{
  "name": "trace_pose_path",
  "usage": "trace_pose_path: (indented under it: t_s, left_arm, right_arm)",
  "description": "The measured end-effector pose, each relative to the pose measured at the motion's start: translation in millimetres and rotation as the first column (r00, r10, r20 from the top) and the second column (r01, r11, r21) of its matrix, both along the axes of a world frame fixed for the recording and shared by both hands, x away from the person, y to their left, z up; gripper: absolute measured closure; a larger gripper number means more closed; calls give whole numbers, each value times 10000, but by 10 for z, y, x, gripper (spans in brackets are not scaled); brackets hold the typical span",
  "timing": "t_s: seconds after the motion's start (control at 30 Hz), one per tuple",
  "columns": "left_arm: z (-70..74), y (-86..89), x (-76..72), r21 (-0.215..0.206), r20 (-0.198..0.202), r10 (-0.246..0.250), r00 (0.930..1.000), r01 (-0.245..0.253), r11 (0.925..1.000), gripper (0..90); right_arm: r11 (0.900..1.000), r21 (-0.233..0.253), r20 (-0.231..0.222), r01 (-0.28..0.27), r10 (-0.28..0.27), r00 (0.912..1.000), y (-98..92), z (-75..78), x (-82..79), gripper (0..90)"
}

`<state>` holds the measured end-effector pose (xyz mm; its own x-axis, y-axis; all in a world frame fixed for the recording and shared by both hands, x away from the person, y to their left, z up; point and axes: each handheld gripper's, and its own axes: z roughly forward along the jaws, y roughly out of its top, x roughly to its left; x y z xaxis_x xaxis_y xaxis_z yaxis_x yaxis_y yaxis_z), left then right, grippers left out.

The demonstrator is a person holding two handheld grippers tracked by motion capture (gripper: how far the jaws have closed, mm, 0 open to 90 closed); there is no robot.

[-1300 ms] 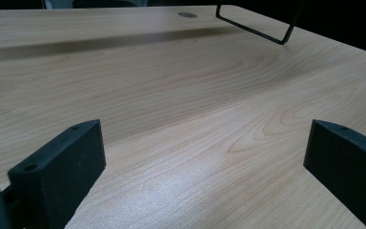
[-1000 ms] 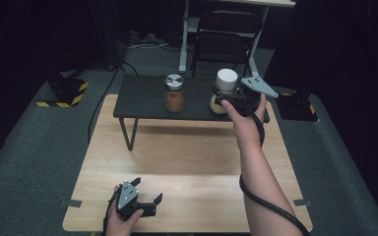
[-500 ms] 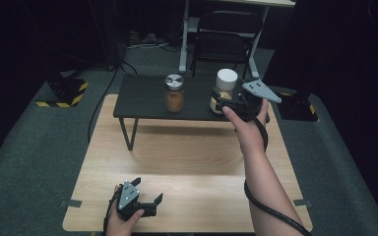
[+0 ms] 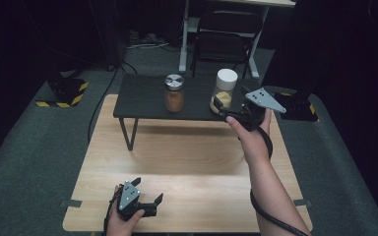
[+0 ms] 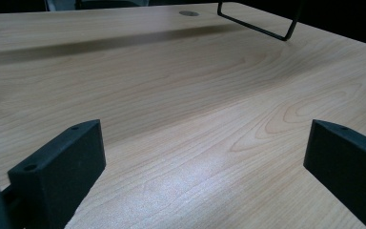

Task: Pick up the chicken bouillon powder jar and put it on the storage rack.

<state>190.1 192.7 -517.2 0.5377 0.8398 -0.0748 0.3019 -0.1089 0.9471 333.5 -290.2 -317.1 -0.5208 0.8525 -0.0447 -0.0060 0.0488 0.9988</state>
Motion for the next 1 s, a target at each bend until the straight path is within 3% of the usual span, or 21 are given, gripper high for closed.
trace_pose_path:
  t_s: [0.43,1.0]
  left_arm:
    - [2,-14,-9,77,38,30,10000,-30,10000,4]
    - [4,-32,-19,178,102,54,9999,-55,9998,4]
  right_arm:
    - [9989,-110,236,-457,459,9987,-144,-127,-200,3]
    - [9971,-228,276,-723,729,9970,-335,-516,-525,3]
